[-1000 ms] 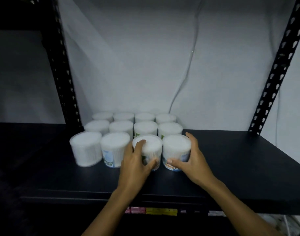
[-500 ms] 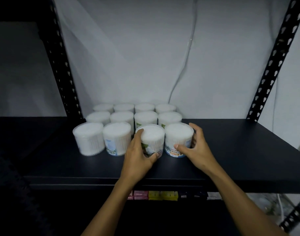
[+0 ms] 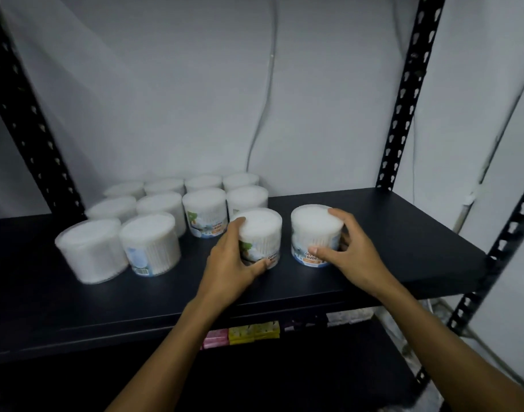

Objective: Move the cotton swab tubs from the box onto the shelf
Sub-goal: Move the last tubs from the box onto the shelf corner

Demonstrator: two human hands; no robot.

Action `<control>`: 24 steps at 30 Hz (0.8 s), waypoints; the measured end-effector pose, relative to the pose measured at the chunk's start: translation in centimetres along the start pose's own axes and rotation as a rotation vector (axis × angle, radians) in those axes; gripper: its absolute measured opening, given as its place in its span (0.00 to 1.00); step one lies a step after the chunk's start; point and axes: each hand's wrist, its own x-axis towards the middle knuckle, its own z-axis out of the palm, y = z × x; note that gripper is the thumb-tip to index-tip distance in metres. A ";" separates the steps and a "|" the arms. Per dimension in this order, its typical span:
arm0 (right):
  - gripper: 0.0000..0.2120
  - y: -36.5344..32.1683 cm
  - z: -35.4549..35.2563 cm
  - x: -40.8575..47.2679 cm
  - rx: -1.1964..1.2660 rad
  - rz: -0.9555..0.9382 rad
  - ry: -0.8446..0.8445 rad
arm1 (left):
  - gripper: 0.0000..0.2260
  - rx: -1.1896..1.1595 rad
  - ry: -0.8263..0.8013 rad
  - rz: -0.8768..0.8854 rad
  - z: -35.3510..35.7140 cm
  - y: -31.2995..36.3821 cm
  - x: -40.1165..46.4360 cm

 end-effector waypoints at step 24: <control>0.36 8.9 -14.0 9.6 0.000 0.148 0.134 | 0.37 -0.120 -0.098 0.102 18.5 5.9 15.2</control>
